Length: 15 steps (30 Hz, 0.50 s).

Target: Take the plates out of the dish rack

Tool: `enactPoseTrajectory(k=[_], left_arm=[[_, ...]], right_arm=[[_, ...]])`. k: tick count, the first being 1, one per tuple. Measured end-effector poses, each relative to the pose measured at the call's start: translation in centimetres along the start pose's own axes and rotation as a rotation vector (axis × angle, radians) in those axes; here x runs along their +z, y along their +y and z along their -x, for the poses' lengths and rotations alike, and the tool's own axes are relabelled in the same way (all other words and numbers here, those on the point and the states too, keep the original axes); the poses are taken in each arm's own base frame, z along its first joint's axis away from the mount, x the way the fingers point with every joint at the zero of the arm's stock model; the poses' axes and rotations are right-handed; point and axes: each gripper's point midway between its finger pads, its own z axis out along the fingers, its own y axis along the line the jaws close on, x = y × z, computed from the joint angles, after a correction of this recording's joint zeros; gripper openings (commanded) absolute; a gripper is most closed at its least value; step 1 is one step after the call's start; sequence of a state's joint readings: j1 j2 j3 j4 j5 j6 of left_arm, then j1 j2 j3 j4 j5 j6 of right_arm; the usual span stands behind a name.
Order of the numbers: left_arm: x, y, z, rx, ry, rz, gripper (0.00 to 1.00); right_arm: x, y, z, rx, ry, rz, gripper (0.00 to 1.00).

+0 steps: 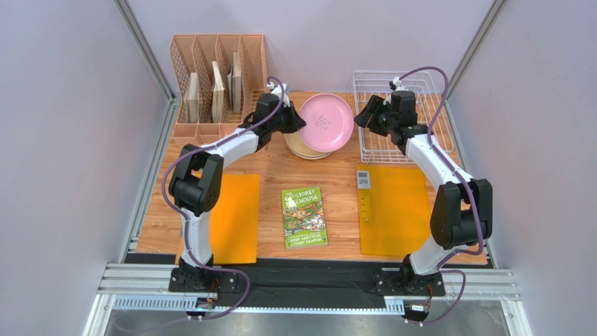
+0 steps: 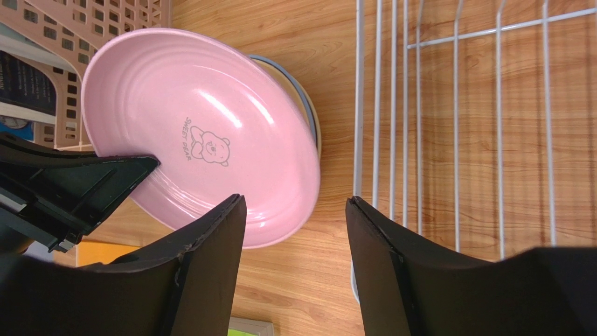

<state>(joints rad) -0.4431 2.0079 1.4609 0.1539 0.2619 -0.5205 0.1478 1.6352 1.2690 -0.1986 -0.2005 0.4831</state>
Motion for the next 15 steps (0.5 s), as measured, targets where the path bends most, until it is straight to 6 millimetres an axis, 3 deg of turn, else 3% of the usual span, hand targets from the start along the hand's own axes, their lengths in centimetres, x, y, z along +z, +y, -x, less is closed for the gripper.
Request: enactPoseTrajectory(k=[5,15], left_arm=[[-0.3,2.3,-0.3,-0.016,0.008,0.076,0.0],[-1.1,5.7,0.1,-0.056,0.014,0.155,0.0]], right_arm=[[-0.7,-0.2,0.8,-0.021,-0.029,-0.025,0.6],[-0.7,-0.6,0.5,-0.026,-0.017,-0.041,0.6]])
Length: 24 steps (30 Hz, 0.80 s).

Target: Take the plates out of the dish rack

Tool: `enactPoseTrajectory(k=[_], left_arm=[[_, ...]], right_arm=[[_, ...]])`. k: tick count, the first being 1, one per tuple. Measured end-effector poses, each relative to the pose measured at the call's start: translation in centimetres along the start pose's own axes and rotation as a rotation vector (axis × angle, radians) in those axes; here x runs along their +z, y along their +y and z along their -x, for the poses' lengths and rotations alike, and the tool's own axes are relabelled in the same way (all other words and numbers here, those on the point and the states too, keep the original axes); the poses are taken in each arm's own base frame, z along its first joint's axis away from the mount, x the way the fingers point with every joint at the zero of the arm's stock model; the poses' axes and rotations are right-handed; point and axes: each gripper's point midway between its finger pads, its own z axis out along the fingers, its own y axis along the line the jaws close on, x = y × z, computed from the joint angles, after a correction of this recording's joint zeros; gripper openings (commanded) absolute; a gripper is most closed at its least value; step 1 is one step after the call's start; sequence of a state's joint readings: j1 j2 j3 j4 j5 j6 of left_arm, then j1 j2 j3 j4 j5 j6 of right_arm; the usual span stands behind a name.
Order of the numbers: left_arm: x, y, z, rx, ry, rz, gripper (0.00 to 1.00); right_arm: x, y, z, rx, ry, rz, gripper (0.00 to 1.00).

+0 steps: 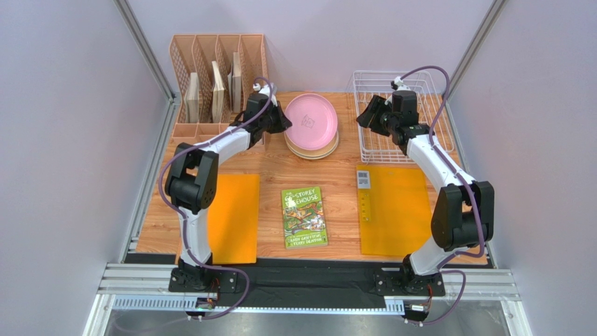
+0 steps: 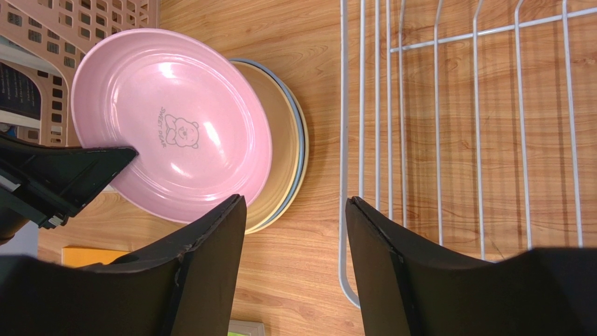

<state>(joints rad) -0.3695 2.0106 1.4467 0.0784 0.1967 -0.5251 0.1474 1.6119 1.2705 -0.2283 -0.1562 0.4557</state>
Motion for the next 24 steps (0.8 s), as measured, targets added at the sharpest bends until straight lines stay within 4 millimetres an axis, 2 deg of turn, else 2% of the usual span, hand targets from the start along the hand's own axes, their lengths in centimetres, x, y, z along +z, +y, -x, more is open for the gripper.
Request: enactPoseTrajectory(k=[6,8,11,13,14,19,20,24], left_arm=[[0.4,0.5,-0.9,-0.017,0.036,0.014,0.0],[0.5,0.6,-1.4,-0.022,0.053,0.017,0.03],[0.6,0.8,-2.0,-0.028,0.072,0.023,0.23],[0.6,0.9,-2.2,-0.033,0.077,0.024,0.26],[0.6,0.8,-2.2,-0.036,0.079,0.021,0.33],[0.6,0.8,-2.2,-0.043,0.079,0.02,0.46],[0.7,0.8,-2.2,-0.042,0.078,0.021,0.54],[0.7,0.9,-2.2,-0.039,0.075,0.027,0.62]], right_arm=[[0.0,0.0,0.0,0.0,0.0,0.0,0.59],[0.0,0.0,0.0,0.0,0.0,0.001,0.59],[0.0,0.0,0.0,-0.001,0.001,0.002,0.59],[0.0,0.0,0.0,-0.001,0.001,0.002,0.59],[0.0,0.0,0.0,-0.001,0.001,0.002,0.59],[0.1,0.0,-0.1,-0.002,0.004,0.0,0.59],[0.1,0.0,-0.1,-0.003,0.004,0.0,0.59],[0.1,-0.1,-0.2,-0.009,0.006,-0.001,0.59]])
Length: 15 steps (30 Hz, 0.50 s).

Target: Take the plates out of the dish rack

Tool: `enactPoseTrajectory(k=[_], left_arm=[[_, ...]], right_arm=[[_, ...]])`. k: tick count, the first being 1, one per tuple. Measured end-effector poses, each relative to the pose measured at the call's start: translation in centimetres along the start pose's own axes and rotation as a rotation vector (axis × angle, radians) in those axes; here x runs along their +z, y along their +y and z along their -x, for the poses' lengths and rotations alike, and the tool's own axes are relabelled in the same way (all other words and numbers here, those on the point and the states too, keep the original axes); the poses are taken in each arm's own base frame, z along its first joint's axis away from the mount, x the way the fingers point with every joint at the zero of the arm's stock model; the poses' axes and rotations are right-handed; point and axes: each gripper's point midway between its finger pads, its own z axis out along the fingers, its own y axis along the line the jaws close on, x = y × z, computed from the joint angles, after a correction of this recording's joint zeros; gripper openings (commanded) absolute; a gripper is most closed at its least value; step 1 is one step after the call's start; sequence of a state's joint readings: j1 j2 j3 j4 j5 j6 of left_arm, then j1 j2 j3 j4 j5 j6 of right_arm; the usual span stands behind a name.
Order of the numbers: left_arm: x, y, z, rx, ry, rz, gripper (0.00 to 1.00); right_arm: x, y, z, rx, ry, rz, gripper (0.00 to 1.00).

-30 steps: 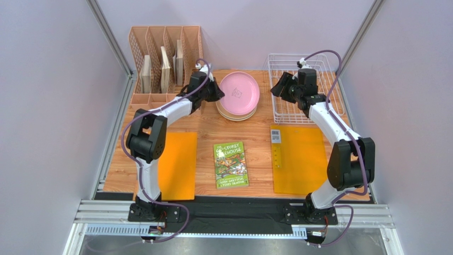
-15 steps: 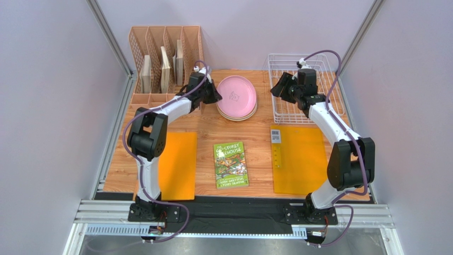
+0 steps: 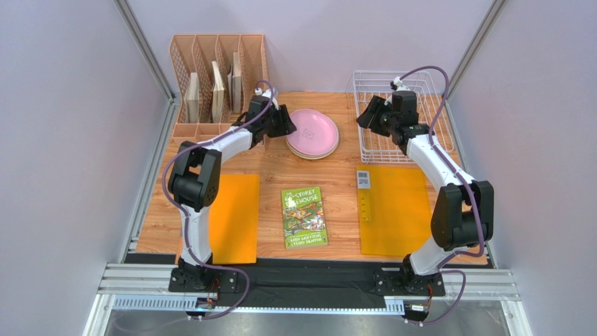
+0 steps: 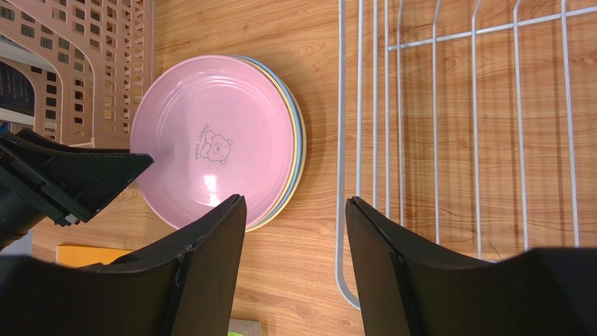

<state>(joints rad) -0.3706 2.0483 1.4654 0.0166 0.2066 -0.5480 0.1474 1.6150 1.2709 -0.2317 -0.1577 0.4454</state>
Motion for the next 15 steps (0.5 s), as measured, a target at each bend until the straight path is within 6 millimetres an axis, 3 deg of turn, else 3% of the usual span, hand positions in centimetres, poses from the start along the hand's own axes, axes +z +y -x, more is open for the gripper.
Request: enactPoseTrajectory(k=[7,11,15], left_arm=[[-0.7,0.4,0.7,0.029,-0.025,0.034,0.79],[-2.4,0.1,1.6,0.065,-0.053,0.048,0.8],[-4.9,-1.5,3.6,0.134,-0.096,0.017,0.8]], right_arm=[[0.0,-0.8,0.1,-0.025,-0.007,-0.036,0.6],[-0.4,-1.2,0.7,-0.045,-0.034,-0.066,0.6],[-1.7,-1.3,1.9,-0.07,-0.083,-0.091,0.6]])
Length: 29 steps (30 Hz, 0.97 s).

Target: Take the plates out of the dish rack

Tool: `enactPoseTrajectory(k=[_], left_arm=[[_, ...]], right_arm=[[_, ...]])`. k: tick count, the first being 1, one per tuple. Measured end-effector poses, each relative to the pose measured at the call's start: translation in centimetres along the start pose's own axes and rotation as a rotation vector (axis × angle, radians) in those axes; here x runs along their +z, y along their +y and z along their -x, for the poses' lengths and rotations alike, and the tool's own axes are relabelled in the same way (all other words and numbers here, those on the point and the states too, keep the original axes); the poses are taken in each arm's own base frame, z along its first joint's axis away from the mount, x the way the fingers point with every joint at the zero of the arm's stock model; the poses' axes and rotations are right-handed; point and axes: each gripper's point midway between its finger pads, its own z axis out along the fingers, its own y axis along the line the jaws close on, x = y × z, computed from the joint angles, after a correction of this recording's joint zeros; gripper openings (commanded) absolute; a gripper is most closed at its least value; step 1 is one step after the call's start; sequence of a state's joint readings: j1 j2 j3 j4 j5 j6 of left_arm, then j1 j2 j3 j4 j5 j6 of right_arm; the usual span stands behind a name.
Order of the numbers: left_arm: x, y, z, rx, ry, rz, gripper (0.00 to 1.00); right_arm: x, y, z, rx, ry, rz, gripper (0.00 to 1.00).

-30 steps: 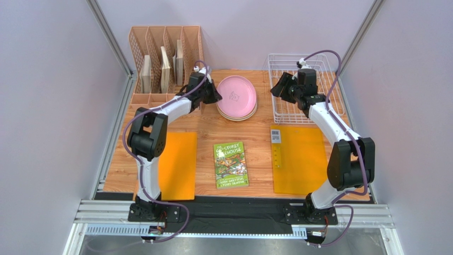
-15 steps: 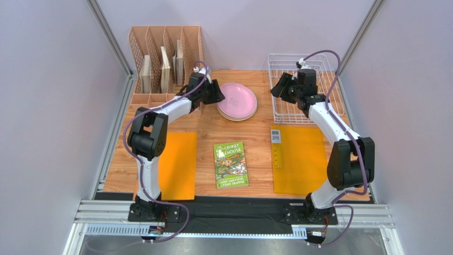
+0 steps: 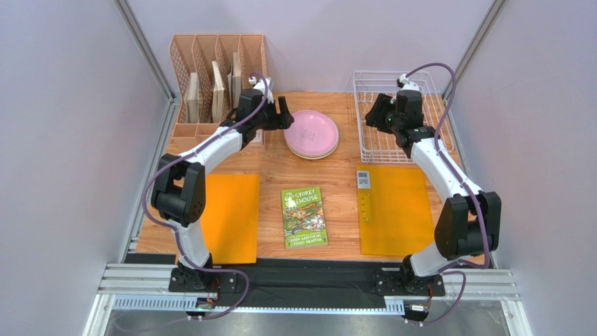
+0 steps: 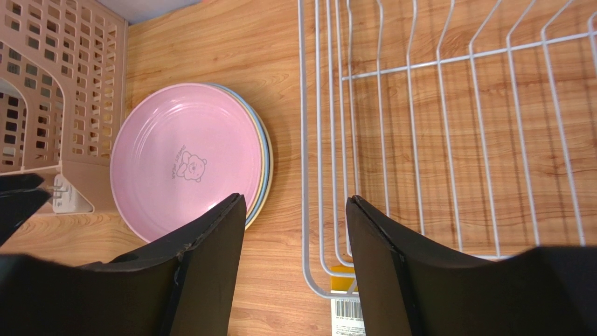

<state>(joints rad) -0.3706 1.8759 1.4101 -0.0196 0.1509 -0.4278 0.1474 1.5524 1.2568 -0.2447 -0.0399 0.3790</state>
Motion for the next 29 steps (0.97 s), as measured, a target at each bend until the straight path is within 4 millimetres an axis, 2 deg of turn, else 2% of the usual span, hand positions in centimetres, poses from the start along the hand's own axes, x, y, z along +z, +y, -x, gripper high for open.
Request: enactPoseTrajectory(k=[5,9,12,17,23,29], left_arm=[[-3.8,-2.7,3.6,0.094,-0.089,-0.086,0.79],[-7.5,-4.0,5.9,0.176,-0.177,-0.113,0.79],[-10.2,-4.0,6.9,0.234,-0.235,-0.091,0.79],[-13.7,-2.8,8.2,0.318,-0.317,0.003,0.79],[-16.1,-2.2,10.0,0.38,-0.385,0.075,0.79],[-16.6,-1.7,10.5,0.379,-0.402,0.114,0.8]], right_arm=[[-1.7,-0.5,1.3,-0.034,-0.07,-0.026,0.6],[-2.9,-1.5,0.9,-0.07,-0.111,-0.052,0.6],[-3.1,-2.1,0.6,-0.119,-0.121,-0.068,0.6],[-3.2,-3.0,1.3,-0.207,-0.144,-0.108,0.6],[-3.7,-2.7,3.2,-0.251,-0.182,-0.117,0.6],[-4.8,-1.8,5.3,-0.258,-0.236,-0.102,0.6]])
